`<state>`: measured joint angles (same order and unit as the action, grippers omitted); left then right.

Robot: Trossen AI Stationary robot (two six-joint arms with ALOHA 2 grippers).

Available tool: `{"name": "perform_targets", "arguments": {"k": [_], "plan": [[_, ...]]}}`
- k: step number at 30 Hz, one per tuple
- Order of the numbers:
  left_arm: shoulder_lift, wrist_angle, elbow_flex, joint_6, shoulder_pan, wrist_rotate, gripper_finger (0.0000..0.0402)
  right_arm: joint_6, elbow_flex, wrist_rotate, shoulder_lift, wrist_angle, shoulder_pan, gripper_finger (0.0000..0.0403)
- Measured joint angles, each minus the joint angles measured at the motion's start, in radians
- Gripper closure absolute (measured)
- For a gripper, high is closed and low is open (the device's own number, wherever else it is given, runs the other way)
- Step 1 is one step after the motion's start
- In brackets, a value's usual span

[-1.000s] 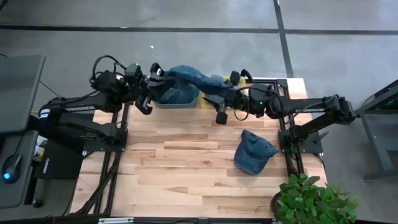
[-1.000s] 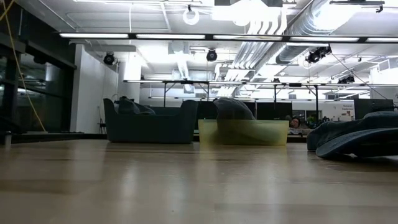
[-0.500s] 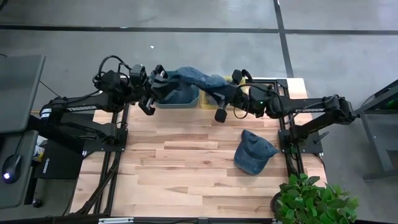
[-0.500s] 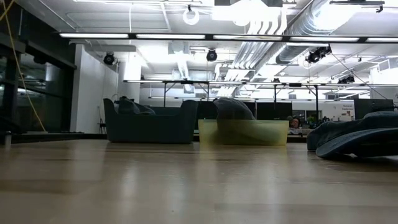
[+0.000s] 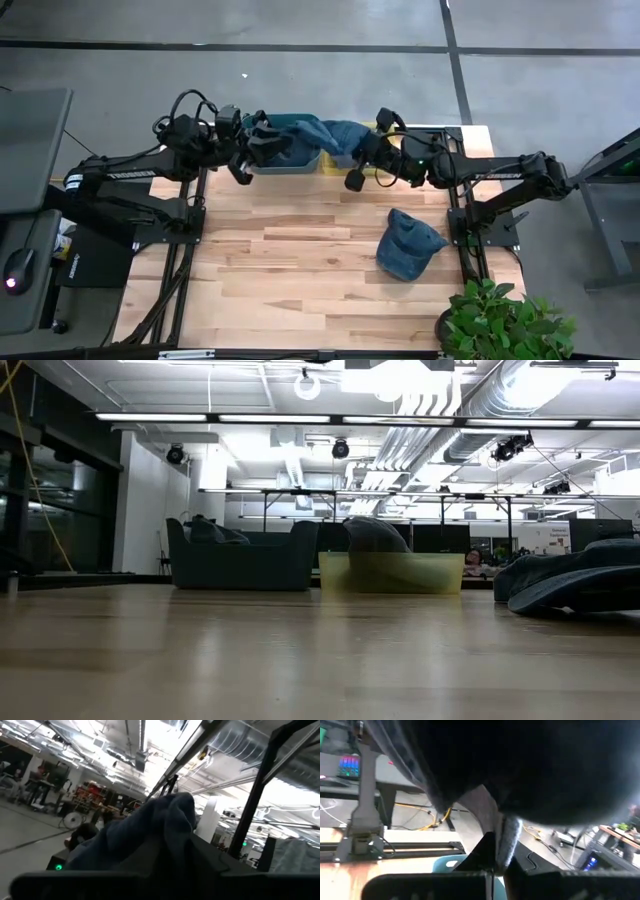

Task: Pick & Place hat
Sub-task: Put the left blue cap into the blue bin

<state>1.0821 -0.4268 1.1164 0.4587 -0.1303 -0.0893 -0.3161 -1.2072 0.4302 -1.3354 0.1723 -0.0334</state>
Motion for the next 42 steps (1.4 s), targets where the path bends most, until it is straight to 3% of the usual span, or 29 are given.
{"name": "perform_targets", "arguments": {"k": [10, 14, 20, 26, 35, 42], "plan": [[-0.072, 0.020, 0.000, -0.006, -0.001, -0.033, 0.0199, 0.006, 0.000, 0.151, -0.001, -0.027, 0.002, 0.0397], [-0.133, 0.032, 0.000, 0.002, -0.001, -0.033, 0.0167, 0.020, 0.000, 0.197, -0.001, -0.029, -0.006, 0.0397], [-0.220, 0.193, 0.002, 0.088, 0.000, 0.058, 0.0162, 0.004, -0.032, 0.273, -0.001, -0.061, -0.031, 0.0397], [-0.199, 0.379, -0.001, 0.243, 0.000, 0.149, 0.0161, -0.123, -0.089, 0.376, -0.001, -0.115, -0.060, 0.0397], [-0.032, 0.258, -0.001, 0.373, 0.000, 0.129, 0.0161, -0.362, -0.102, 0.510, 0.000, -0.101, -0.095, 0.0397], [0.101, 0.079, -0.001, 0.574, 0.000, 0.259, 0.0161, -0.484, -0.102, 0.567, 0.000, -0.074, -0.111, 0.0397]]}}
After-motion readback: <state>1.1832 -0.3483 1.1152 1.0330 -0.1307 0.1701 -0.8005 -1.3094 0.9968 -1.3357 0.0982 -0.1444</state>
